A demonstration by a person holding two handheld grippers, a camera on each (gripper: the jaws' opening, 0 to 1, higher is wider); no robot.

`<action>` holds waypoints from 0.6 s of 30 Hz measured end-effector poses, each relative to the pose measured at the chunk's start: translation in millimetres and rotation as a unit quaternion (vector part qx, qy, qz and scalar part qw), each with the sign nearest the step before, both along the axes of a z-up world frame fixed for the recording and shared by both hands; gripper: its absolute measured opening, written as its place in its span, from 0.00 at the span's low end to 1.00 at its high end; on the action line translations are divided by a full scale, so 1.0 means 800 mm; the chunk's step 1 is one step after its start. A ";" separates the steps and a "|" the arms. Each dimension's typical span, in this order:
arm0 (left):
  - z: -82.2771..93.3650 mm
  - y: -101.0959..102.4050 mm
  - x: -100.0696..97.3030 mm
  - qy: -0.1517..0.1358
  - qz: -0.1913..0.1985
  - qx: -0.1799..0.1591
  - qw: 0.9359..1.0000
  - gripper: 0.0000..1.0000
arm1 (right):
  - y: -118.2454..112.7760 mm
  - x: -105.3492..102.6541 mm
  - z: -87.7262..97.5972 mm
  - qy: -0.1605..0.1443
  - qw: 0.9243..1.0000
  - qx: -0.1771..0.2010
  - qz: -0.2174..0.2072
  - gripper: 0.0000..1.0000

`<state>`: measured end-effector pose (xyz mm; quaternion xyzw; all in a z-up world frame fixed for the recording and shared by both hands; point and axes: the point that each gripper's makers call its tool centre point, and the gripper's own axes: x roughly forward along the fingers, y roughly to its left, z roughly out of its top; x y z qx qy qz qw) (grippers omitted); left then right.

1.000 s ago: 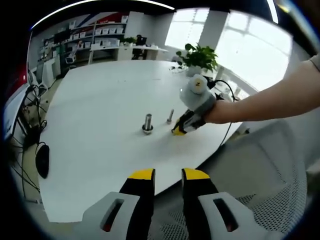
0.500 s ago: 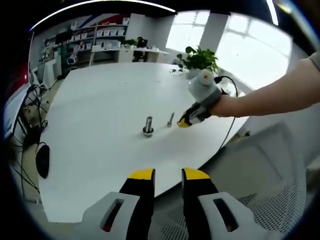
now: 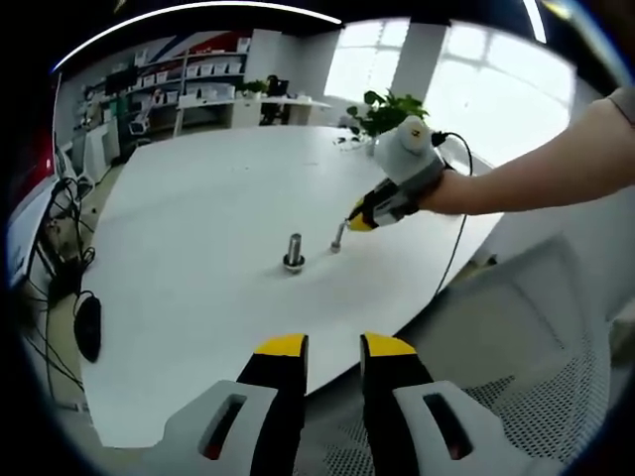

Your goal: Place the washer onto the threaded stud by aligning its center hole with the stud, sliding it down to the base, and recovering from edge contact or off-axis alignment until the washer reaches the visible bottom stop.

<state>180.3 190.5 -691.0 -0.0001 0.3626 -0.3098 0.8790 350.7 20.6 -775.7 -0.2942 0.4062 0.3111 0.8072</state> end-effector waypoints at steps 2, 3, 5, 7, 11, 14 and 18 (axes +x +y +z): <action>0.000 0.000 0.000 0.000 -0.001 0.000 1.000 0.18 | 0.002 -0.002 -0.001 0.003 1.000 -0.002 0.004 0.14; 0.000 0.000 0.000 0.000 -0.001 0.001 1.000 0.18 | 0.002 0.000 -0.003 0.006 1.000 -0.002 0.004 0.14; -0.001 0.000 0.000 0.001 -0.001 0.001 1.000 0.18 | 0.002 0.002 -0.003 0.008 1.000 0.001 0.002 0.14; -0.001 0.000 0.000 0.002 -0.001 0.001 1.000 0.18 | 0.004 0.005 -0.003 0.013 1.000 0.014 -0.011 0.14; -0.001 0.000 0.000 0.001 -0.001 0.001 1.000 0.18 | 0.007 0.006 -0.006 0.016 1.000 0.008 -0.004 0.14; -0.001 0.000 -0.001 0.002 -0.002 0.001 1.000 0.18 | 0.006 0.007 -0.008 0.023 1.000 0.004 -0.007 0.14; -0.001 -0.001 -0.001 0.002 -0.002 0.000 1.000 0.18 | 0.006 0.008 -0.011 0.028 1.000 0.004 -0.006 0.14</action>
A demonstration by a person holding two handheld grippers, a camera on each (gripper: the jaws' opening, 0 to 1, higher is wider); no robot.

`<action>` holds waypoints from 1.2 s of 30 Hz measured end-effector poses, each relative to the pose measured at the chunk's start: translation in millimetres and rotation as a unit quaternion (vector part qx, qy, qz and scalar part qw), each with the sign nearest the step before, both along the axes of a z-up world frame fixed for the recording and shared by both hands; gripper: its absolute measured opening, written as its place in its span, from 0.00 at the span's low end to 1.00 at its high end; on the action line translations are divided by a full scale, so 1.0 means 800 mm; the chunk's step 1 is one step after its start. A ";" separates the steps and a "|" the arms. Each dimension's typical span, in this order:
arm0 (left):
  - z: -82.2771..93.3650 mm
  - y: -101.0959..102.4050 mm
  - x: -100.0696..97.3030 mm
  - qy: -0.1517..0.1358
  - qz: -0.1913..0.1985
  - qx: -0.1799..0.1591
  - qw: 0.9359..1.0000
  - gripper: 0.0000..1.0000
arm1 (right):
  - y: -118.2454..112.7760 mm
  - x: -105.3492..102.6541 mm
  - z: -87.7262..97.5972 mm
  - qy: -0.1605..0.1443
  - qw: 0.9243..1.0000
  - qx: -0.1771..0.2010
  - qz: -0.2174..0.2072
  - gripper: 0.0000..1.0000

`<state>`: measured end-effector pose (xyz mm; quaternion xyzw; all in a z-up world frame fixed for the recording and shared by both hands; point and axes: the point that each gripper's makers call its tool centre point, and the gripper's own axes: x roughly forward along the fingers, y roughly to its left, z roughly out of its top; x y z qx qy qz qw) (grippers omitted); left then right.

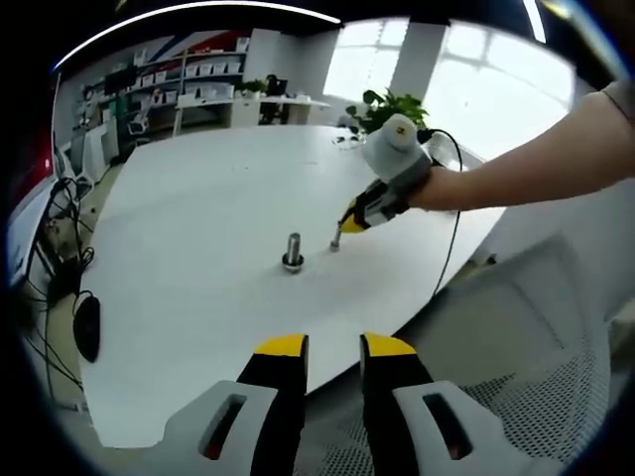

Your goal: Place the washer onto the threaded stud by aligning its center hole with the stud, sliding it down to the base, and recovering from edge contact or off-axis alignment until the washer reaches the visible bottom stop.

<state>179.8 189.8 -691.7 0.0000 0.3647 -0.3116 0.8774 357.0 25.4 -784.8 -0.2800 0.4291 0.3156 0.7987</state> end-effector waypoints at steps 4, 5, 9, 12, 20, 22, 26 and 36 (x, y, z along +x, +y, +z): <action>0.001 0.001 0.000 -0.001 0.003 -0.003 1.000 0.18 | -0.001 -0.001 -0.008 0.003 1.000 -0.017 0.016 0.14; 0.001 0.001 0.001 0.000 0.004 -0.004 1.000 0.18 | 0.000 0.000 -0.010 0.004 1.000 -0.019 0.018 0.14; 0.001 0.002 0.001 -0.001 0.007 -0.003 1.000 0.18 | 0.002 0.000 -0.016 0.012 1.000 -0.023 0.018 0.14; 0.000 0.003 0.001 0.001 0.008 -0.003 1.000 0.18 | 0.003 0.002 -0.022 0.017 0.999 -0.025 0.019 0.14; -0.004 0.003 0.000 0.011 0.011 0.000 1.000 0.18 | 0.003 0.003 -0.044 0.041 0.998 -0.031 0.023 0.14; -0.008 0.003 -0.002 0.017 0.006 0.007 1.000 0.18 | 0.002 0.003 -0.047 0.046 0.998 -0.032 0.024 0.14; -0.007 0.003 -0.003 0.019 0.009 0.004 1.000 0.18 | 0.001 0.003 -0.055 0.054 0.998 -0.035 0.026 0.14; -0.009 0.003 -0.003 0.023 0.009 0.004 1.000 0.18 | 0.000 -0.006 -0.051 0.072 0.997 -0.021 0.012 0.17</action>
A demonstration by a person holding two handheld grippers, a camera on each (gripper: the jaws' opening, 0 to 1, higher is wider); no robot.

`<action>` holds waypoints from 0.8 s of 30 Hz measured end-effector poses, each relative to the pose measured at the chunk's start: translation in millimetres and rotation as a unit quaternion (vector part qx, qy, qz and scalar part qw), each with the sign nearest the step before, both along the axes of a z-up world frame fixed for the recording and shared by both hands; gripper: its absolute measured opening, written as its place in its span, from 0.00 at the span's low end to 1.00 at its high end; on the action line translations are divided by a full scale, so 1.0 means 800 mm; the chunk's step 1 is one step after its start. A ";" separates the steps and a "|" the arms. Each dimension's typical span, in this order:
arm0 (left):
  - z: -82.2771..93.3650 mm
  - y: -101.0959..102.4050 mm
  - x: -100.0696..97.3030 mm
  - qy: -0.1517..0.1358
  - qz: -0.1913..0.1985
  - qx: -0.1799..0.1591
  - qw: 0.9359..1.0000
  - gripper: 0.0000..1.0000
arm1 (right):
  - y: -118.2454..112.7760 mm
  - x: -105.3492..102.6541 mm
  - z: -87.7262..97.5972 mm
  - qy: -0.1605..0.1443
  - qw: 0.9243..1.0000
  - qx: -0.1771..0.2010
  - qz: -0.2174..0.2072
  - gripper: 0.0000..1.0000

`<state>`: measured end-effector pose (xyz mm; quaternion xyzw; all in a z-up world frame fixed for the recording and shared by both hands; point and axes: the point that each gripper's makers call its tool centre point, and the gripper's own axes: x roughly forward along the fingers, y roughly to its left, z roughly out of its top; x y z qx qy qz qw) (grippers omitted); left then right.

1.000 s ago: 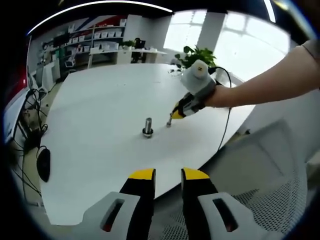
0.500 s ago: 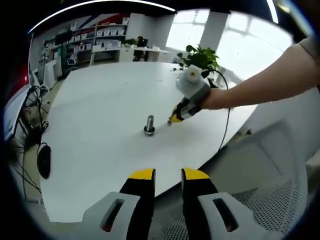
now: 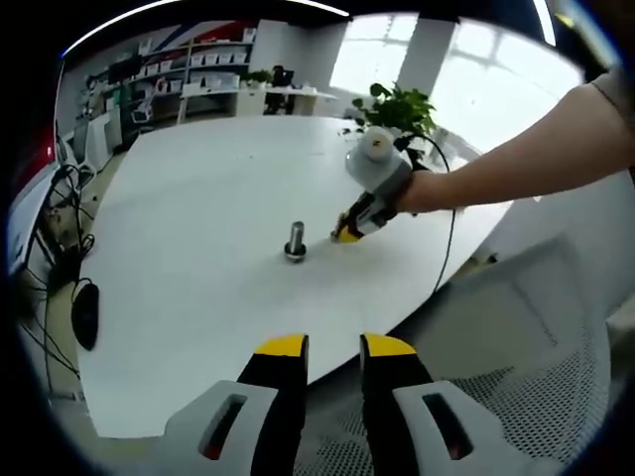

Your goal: Place the washer onto the threaded stud by aligning its center hole with the stud, sliding it down to the base, and recovering from edge contact or off-axis alignment until the washer reaches the visible bottom stop.

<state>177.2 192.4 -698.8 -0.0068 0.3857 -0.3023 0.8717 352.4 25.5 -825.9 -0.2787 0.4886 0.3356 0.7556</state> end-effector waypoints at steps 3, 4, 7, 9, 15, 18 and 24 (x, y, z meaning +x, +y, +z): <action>0.001 0.000 0.001 -0.002 0.002 -0.003 1.000 0.18 | -0.001 -0.006 0.008 -0.002 1.000 0.001 -0.004 0.17; 0.002 0.000 0.001 -0.002 0.002 -0.005 1.000 0.18 | -0.001 -0.008 0.010 -0.003 1.000 0.002 -0.006 0.18; 0.003 -0.001 0.000 -0.004 0.002 -0.009 1.000 0.18 | -0.004 -0.014 0.019 -0.012 0.999 0.012 -0.029 0.19; 0.005 -0.003 -0.001 -0.004 0.000 -0.013 1.000 0.19 | -0.005 -0.020 0.025 -0.014 0.999 0.022 -0.042 0.20; 0.007 -0.005 -0.002 -0.010 -0.002 -0.020 1.000 0.19 | -0.018 -0.041 0.043 -0.033 0.998 0.029 -0.055 0.23; 0.009 -0.007 -0.002 -0.011 -0.005 -0.025 1.000 0.19 | -0.030 -0.053 0.052 -0.040 0.996 0.036 -0.071 0.24; 0.014 -0.011 -0.002 -0.018 -0.011 -0.039 0.999 0.20 | -0.047 -0.069 0.097 -0.093 0.987 0.082 -0.098 0.26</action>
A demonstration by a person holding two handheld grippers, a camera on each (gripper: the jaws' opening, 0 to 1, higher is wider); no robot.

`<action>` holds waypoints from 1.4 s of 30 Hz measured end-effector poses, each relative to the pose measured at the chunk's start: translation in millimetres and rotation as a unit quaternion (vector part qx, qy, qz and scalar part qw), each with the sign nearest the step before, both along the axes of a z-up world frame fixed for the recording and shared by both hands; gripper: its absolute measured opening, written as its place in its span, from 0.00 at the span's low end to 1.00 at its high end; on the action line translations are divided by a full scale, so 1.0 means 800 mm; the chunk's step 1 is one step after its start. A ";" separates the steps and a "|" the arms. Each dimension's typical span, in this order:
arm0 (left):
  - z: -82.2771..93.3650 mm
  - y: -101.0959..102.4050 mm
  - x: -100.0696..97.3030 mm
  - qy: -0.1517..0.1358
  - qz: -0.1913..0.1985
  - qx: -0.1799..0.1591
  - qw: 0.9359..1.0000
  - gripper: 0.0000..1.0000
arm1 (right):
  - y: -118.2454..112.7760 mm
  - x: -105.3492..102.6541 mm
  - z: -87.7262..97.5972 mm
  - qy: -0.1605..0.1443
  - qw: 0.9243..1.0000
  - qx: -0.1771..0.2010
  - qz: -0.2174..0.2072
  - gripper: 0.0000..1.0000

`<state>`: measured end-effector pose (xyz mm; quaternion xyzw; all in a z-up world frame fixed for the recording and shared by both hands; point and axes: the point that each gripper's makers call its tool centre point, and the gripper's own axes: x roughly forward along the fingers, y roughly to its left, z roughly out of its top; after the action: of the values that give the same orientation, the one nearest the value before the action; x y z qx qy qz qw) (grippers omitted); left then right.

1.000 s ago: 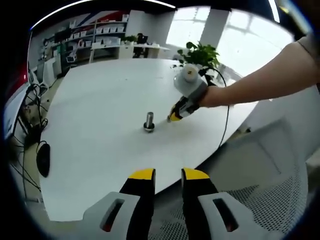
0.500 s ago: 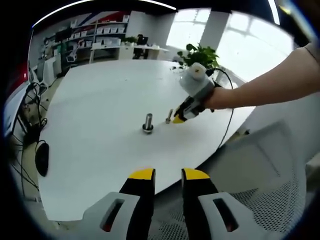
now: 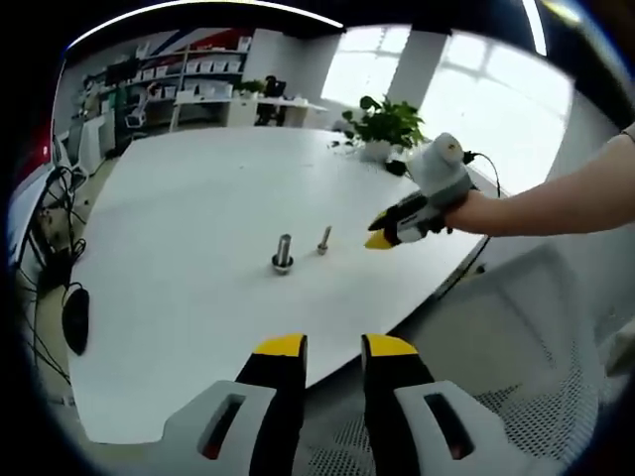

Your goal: Place the washer onto the threaded stud by aligning its center hole with the stud, sliding it down to the base, and recovering from edge contact or off-axis alignment until the washer reaches the visible bottom stop.

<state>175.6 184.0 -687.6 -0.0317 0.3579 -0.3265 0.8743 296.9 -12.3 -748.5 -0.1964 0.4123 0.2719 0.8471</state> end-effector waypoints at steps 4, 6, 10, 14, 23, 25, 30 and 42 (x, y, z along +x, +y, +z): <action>0.002 0.000 0.000 -0.003 0.001 -0.003 1.000 0.20 | -0.012 -0.008 0.027 -0.021 0.999 0.034 -0.020 0.26; 0.003 0.001 0.001 -0.006 0.004 -0.003 1.000 0.20 | -0.021 -0.016 0.038 -0.023 0.998 0.047 -0.028 0.26; 0.004 0.004 0.004 -0.008 0.012 -0.005 1.000 0.21 | -0.036 -0.037 0.058 -0.036 0.996 0.075 -0.040 0.26; 0.003 0.005 0.004 -0.006 0.017 -0.005 1.000 0.21 | -0.042 -0.054 0.073 -0.042 0.992 0.110 -0.048 0.26; 0.003 0.008 0.007 -0.004 0.023 0.003 1.000 0.22 | -0.042 -0.069 0.114 -0.057 0.979 0.188 -0.055 0.27; 0.002 0.009 0.008 -0.002 0.028 0.002 1.000 0.22 | -0.045 -0.076 0.121 -0.061 0.979 0.187 -0.051 0.28; 0.007 0.016 0.012 -0.015 0.044 0.006 0.999 0.22 | -0.048 -0.089 0.136 -0.077 0.975 0.201 -0.045 0.28; 0.008 0.023 0.016 -0.027 0.052 0.026 0.998 0.23 | -0.062 -0.112 0.130 -0.084 0.971 0.224 -0.033 0.28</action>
<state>188.5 202.5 -680.9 -0.0187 0.3405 -0.2716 0.8999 207.4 -61.8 -644.8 -0.0104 0.2749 0.3115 0.9095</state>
